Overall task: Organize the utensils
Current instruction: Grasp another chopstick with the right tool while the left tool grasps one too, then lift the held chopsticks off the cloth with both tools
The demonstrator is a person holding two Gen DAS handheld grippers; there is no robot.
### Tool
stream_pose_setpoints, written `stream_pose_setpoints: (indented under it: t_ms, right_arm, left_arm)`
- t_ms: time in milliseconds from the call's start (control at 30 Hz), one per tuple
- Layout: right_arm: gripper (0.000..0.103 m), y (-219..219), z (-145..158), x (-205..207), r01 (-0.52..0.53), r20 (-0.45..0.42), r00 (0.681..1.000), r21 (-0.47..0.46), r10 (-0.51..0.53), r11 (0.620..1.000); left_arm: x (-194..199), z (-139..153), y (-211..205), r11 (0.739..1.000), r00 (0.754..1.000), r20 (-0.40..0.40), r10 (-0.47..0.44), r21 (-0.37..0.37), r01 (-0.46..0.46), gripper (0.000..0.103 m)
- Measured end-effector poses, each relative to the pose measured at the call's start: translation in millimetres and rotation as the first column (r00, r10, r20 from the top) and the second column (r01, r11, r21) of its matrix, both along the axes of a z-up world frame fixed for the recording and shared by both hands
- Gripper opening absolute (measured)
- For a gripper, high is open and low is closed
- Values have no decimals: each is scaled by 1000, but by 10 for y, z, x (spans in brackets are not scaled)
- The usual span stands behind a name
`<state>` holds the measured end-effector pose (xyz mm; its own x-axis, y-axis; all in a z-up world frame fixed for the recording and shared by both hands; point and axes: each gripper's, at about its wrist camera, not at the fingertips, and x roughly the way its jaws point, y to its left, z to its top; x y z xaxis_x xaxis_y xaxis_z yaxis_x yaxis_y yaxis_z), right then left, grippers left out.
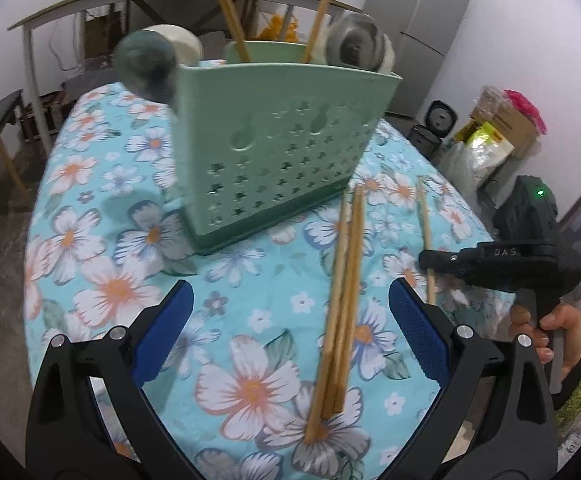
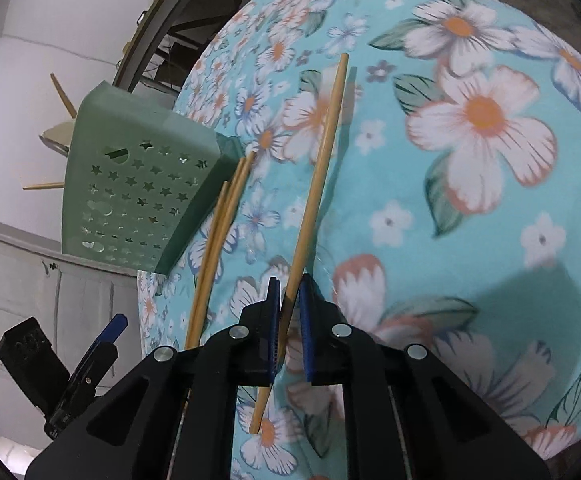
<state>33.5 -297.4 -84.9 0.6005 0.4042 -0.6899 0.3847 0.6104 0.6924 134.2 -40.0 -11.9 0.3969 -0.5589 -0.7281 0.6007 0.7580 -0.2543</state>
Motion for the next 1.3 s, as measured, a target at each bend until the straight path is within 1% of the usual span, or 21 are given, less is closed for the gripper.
stream_pose_setpoints:
  t_ms: [33, 100, 133, 200, 233, 267, 300, 467, 533, 600, 733, 767, 1033, 1300]
  right_arm:
    - [10, 5, -7, 1, 1, 1, 1000, 0, -1, 1000]
    - [10, 23, -8, 5, 1, 1, 1000, -8, -1, 1000]
    - [10, 28, -8, 5, -1, 0, 1000, -12, 1, 1000]
    - [10, 35, -7, 13, -2, 1, 1000, -16, 2, 1000]
    - [10, 39, -7, 17, -2, 1, 1000, -16, 2, 1000]
    - [10, 35, -9, 14, -1, 2, 1000, -14, 1, 1000]
    - [10, 37, -7, 14, -1, 1, 1000, -13, 1, 1000]
    - [10, 38, -3, -8, -2, 3, 1000, -12, 2, 1000]
    - [10, 42, -3, -4, -2, 5, 1000, -12, 2, 1000]
    - [10, 43, -2, -3, -3, 6, 1000, -11, 3, 1000]
    - [10, 34, -1, -9, -3, 9, 1000, -8, 3, 1000]
    - [10, 33, -1, -8, -3, 10, 1000, -7, 3, 1000]
    - [10, 21, -11, -19, -7, 17, 1000, -7, 7, 1000]
    - [10, 24, -5, -34, -19, 8, 1000, 4, 19, 1000]
  left_arm:
    - [16, -10, -26, 1000, 1000, -10, -15, -4, 15, 86]
    - [54, -55, -93, 999, 998, -43, -45, -11, 44, 71]
    - [66, -76, -119, 999, 997, -55, -49, -11, 48, 67]
    - [98, -131, -175, 998, 994, -89, -67, -13, 66, 56]
    - [116, -171, -210, 997, 991, -112, -78, -12, 78, 52]
    - [127, -209, -240, 996, 987, -134, -88, -13, 87, 44]
    - [133, -244, -266, 995, 983, -155, -98, -17, 97, 40]
    - [142, -379, -342, 992, 967, -223, -126, -27, 123, 28]
    - [157, -420, -364, 992, 963, -239, -125, -21, 123, 24]
    - [175, -468, -386, 993, 959, -256, -120, -13, 121, 18]
    - [207, -493, -379, 993, 954, -276, -117, -17, 117, 11]
    - [211, -494, -385, 993, 954, -277, -117, -19, 117, 6]
    - [215, -460, -361, 994, 956, -275, -105, -22, 103, 6]
    - [70, -288, -227, 995, 964, -245, -99, -3, 101, 5]
